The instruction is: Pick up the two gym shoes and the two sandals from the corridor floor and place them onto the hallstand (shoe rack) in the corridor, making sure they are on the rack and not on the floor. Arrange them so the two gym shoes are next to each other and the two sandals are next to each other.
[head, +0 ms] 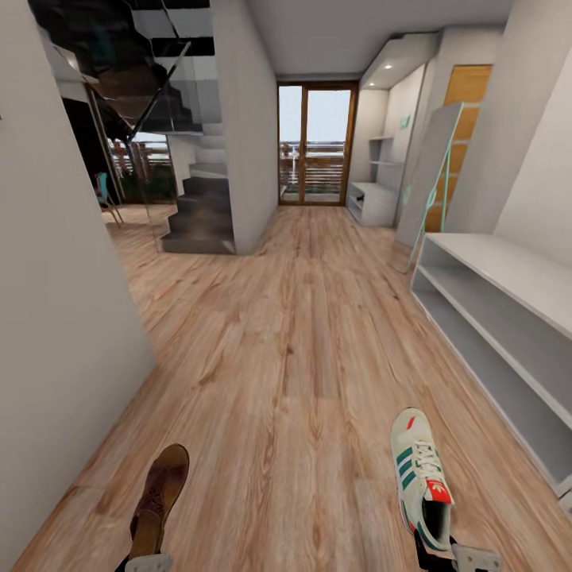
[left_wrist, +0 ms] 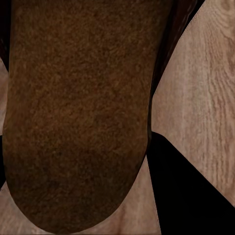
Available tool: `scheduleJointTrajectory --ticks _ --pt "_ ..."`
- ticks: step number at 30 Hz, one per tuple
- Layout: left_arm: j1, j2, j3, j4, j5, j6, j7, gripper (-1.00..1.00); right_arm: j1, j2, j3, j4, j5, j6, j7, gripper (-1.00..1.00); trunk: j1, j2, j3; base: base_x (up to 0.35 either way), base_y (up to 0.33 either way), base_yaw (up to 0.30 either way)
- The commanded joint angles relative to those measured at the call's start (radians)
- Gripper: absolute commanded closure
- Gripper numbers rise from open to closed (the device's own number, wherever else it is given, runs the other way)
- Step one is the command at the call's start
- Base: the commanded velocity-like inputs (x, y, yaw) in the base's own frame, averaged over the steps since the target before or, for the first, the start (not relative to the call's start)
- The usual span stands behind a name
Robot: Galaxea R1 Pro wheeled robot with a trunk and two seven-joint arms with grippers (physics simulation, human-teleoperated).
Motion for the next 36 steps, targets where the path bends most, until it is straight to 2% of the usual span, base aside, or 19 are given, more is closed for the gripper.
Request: scheduleJointTrajectory --ticks 1,30,36 --pt "-0.001 0.000 0.009 0.001 -0.010 -0.003 -0.003 1.00 -0.001 0.001 -0.007 0.000 0.003 -0.004 0.009 1.00 0.000 0.000 -0.001 0.339 0.000 0.000" --pt "-0.001 0.000 0.009 0.001 -0.011 -0.003 -0.003 1.00 -0.001 0.001 -0.007 -0.001 0.002 -0.004 0.009 1.00 0.000 0.000 -0.001 0.339 0.000 -0.001" --pt "-0.001 0.000 0.009 0.001 -0.010 -0.003 -0.003 1.00 -0.001 0.001 -0.007 -0.001 0.001 -0.004 0.009 1.00 0.000 0.000 -0.007 0.339 0.000 -0.124"
